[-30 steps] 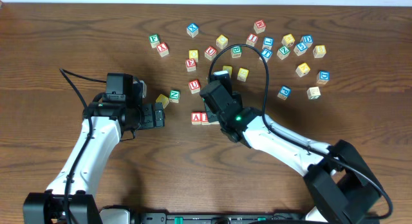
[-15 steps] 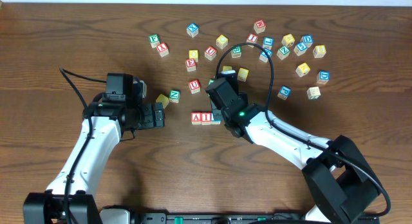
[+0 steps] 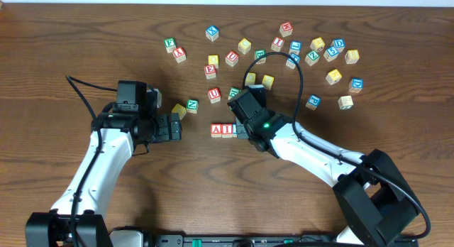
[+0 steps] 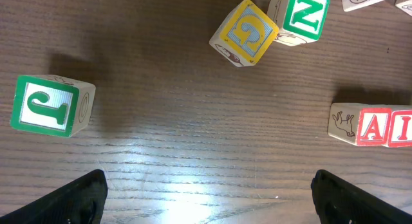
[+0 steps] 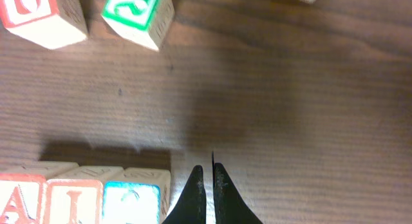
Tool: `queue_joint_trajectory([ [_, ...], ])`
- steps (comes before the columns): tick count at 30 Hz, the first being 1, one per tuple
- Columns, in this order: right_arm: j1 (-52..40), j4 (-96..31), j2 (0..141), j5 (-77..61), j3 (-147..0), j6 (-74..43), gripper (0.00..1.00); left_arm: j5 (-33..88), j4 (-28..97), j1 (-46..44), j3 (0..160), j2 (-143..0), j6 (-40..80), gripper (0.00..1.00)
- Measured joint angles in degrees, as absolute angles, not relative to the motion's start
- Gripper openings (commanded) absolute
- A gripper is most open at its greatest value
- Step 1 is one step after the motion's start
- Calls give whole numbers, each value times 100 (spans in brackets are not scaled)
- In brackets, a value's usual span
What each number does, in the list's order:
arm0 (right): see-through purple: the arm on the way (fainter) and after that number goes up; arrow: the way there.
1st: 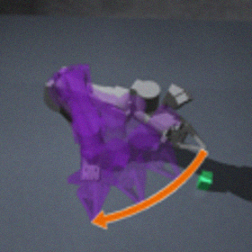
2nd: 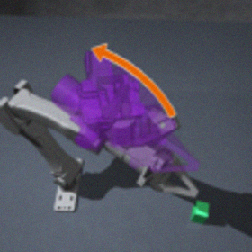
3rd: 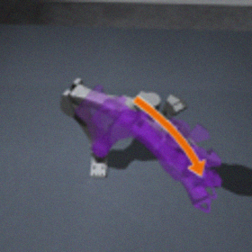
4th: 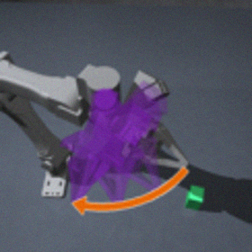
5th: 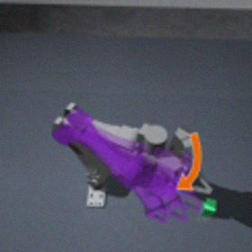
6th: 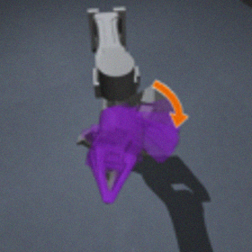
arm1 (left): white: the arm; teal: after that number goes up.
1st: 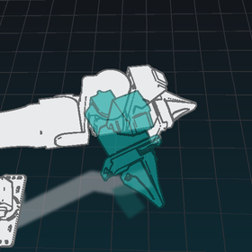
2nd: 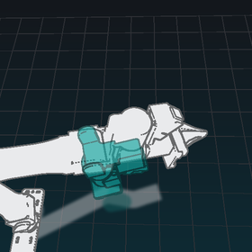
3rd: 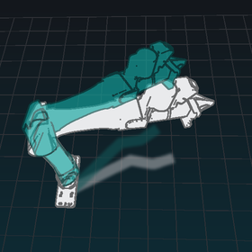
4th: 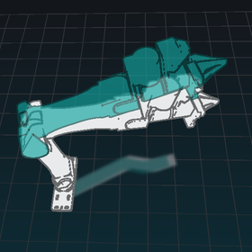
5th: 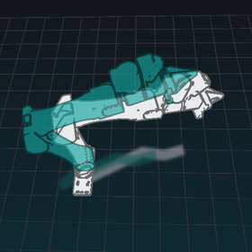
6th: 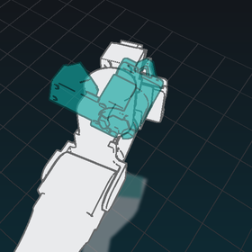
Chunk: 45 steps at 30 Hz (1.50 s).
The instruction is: Spell out AI2
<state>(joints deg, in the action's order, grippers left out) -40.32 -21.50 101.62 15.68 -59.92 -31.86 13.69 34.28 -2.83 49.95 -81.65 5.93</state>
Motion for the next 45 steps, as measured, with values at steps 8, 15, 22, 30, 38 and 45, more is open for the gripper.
queue_joint_trajectory([
  [8, -4084, -2296, 10162, 1463, -5992, -3393, 1, 1369, 3430, -283, 4995, -8165, 593, 99],
  [15, -4171, -2300, 10165, 1433, -5992, -3459, 1, 1369, 3430, -283, 4995, -8165, 593, 99],
  [22, -4180, -2281, 10337, 1431, -5988, -3527, 1, 1369, 3430, -283, 4995, -8165, 593, 99],
  [30, -4180, -2263, 10361, 1428, -5986, -3540, 1, 1369, 3430, -283, 4995, -8165, 593, 99],
  [38, -4180, -2176, 10361, 1304, -5983, -3540, 1, 1369, 3430, -283, 4995, -8165, 593, 99],
  [45, -4180, -2158, 10361, 1216, -5983, -3540, 1, 1369, 3430, -283, 4995, -8165, 593, 99],
])
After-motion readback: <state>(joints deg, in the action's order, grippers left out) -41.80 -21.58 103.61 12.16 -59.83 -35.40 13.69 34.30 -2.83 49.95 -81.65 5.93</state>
